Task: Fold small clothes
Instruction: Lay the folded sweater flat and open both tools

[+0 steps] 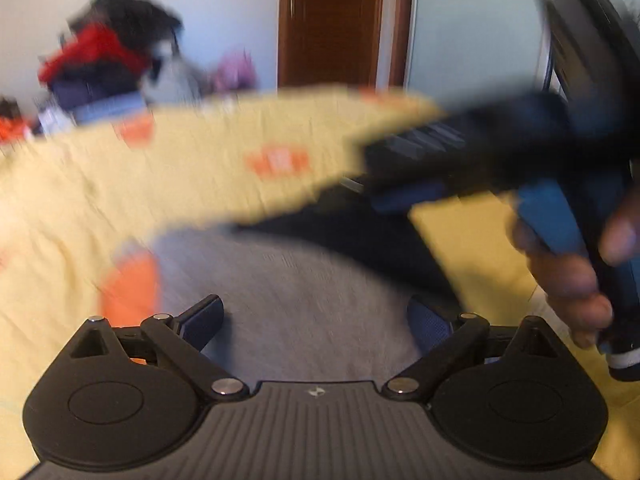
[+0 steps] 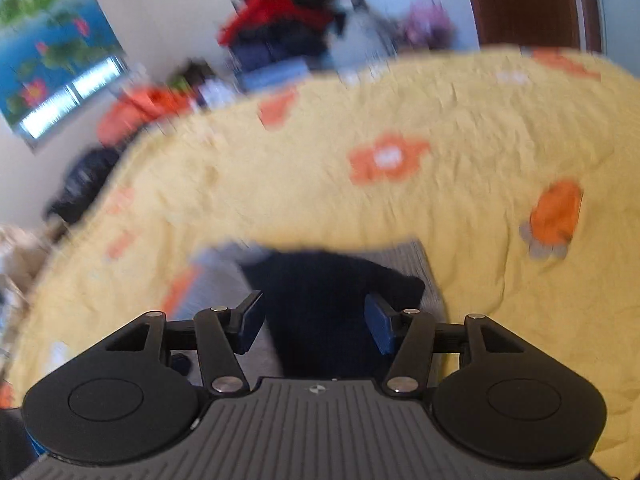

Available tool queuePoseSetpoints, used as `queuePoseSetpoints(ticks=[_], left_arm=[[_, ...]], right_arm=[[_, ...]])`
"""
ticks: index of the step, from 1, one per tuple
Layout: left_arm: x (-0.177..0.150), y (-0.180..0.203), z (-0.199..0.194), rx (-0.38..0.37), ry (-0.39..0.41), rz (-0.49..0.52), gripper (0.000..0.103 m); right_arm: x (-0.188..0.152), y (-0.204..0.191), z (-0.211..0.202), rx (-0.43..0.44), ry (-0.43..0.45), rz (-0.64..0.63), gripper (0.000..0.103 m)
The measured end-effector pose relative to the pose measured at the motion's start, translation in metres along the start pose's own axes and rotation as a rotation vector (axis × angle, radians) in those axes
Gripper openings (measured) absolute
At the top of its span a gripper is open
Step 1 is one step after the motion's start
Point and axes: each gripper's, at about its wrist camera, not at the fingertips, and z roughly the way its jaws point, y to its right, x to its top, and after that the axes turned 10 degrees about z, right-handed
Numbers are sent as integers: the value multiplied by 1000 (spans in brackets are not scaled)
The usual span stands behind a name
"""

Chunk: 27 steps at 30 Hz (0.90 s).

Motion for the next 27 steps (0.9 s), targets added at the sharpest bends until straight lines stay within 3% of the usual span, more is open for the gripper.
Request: queuePoseSetpoints(ticks=[2,6,9,12,14,17,18,20,24,27], left_arm=[[-7,6,9,37,25,20,100],[0,7,14,36,9,-13,101],[-1,7,14,35,9,-8,101],[-5,8,17,35,13,-3,101],[-7,9,20,35,13,2,102],[-8,11,21,35,10,6,103],[-7,11,22,36,10,6,103],[-8,10,25,39,18,12,103],[-5,12,30,54,20,19,103],[5,8,22,57,7,-23,103]], right_arm=[[-11,7,11,14,41,-51,54],[-13,2,10,-6,35,-74,54],[-11,-5,1,-13,51,-19,48],[-15,-2,-23,41,95,46,52],[-21,-9,-24,67,84,27,53],[-27,-9,0,13,31,-5,54],[-27,-5,6,30,46,-12,55],[-19,2,11,56,34,33,55],[-9,-7,12,18,-11,16,55],[-7,-1,-15,33,38,156,56]])
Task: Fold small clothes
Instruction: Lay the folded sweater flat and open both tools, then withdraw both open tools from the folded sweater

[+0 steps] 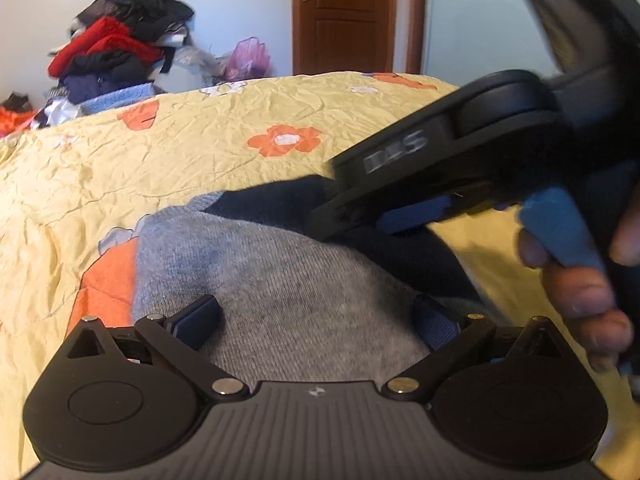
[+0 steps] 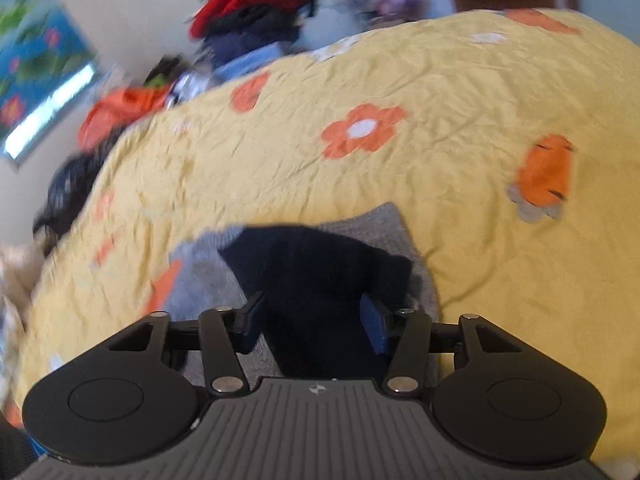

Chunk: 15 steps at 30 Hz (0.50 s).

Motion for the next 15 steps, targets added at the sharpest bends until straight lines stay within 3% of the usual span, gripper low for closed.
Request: queuePoseSetpoints(ticks=[2,3,4,6,8,11,15], left_arm=[[6,-2,-14,54,23,-12,103],[8,-1,-18,96,46,-3,103],[11,1,-16,148,55,27,103],[18,2,0,216,-41,51,103],[20,-3,-4,204,-44,4,103],[14,-5,-23,222,-6,8,103],[-10,-12,-62,234,8,-40,103]], right_arm=[[-3,4,-18,65,67,28,64],[-2,4,-18,34,62,25,69],[-2,2,-14,-25,43,17,64],[-5,1,-16,-68,48,6,60],[-10,-1,-29,-25,54,1,60],[-25,-8,-57,-30,112,-77,61],[-74,-3,-104,-51,207,-173,77]])
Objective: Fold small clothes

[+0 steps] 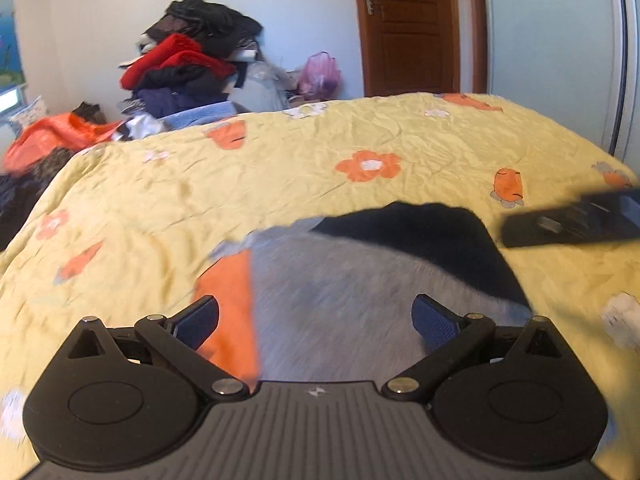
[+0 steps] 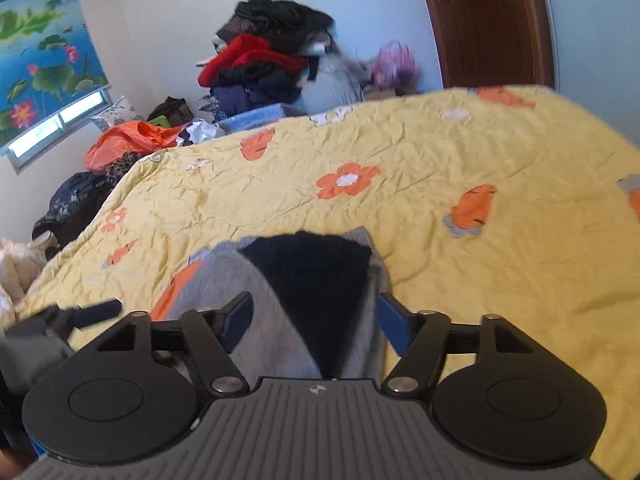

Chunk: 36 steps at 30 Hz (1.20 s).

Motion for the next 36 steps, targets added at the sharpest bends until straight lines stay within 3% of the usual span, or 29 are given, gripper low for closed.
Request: queuePoseSetpoints(ticks=[3,6,10,13,15,19,22,30,36], left_arm=[[-37,-16,-35,-10,0,-91,103],[-72,-23,-64,-10,-36,-170,103],[-112,-16,-90,36,-98,-175,103],[-119,-14,-93,27,-92,-146,103],[-115,-13,-82,36,-130,-138,103],[-118,-5,-66,-35,-165,-142,103],[-124,1,-62,-30,-164,-147,103],[-134,5,-63,-6,-51,-143,103],[-131,2,-63,-15,-73,-143,103]], right_arm=[[-48,11,-36,-28,25,-10,83],[-93,19,-50,-124,-10,8,84],[-132,10,-61,-166,-31,-26,84],[-135,-4,-60,-198,-10,-79,98],[-132,-8,-49,-218,-26,-101,97],[-131,-12,-28,-250,-95,-60,103],[-142,-24,-20,-305,-66,-144,103],[-160,-19,-21,-279,112,-162,103],[-158,-20,-21,-292,102,-148,103]])
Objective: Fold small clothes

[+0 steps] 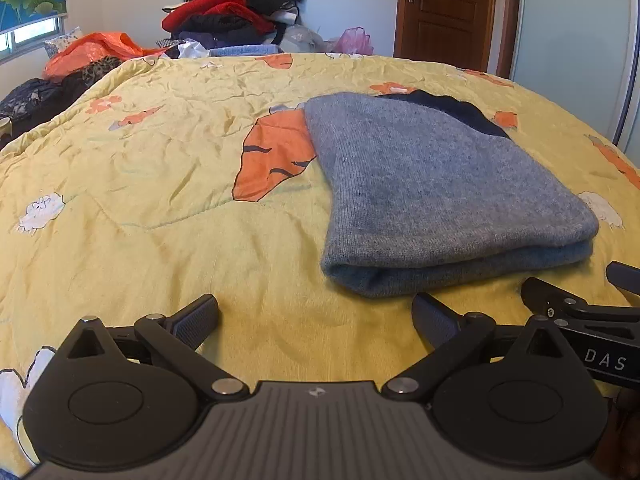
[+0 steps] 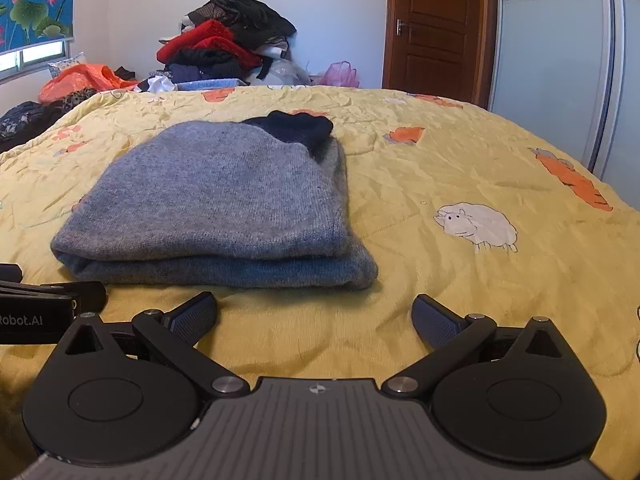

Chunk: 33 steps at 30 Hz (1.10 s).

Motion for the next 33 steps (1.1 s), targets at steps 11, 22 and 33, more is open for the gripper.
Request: queuePoseSetpoints(ticks=[11,22,33], left_arm=[[1,-1,-2,-8,-21,2,103],[1,-1,-2,-9,-25,3,103],[1,-1,-2,-9,-25,3,103]], right_arm=[[1,-1,1,-2,-21,1,103],[2,-2,1,-6,-30,4,103],[2,-3,1,-6,-33,3,103]])
